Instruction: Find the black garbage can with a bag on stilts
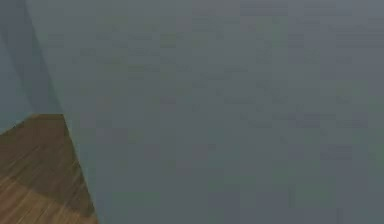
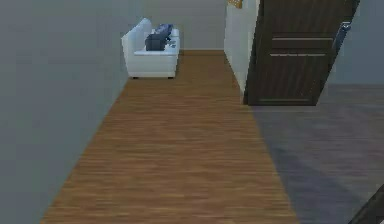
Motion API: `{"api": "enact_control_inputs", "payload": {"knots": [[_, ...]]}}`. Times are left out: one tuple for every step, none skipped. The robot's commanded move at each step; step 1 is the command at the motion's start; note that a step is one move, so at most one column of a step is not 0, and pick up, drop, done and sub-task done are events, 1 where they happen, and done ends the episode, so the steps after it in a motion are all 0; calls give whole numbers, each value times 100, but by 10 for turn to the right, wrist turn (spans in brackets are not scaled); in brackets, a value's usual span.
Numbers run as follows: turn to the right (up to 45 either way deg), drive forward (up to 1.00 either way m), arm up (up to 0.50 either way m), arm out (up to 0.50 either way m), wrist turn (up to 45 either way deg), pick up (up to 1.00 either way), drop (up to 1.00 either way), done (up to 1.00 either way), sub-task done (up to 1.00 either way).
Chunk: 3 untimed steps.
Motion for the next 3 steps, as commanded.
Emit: {"api": "enact_control_inputs", "payload": {"knots": [[-450,0,0,0,0,0,0,0,0],[-390,0,0,0,0,0,0,0,0],[0,100,0,0,0,0,0,0,0]]}}
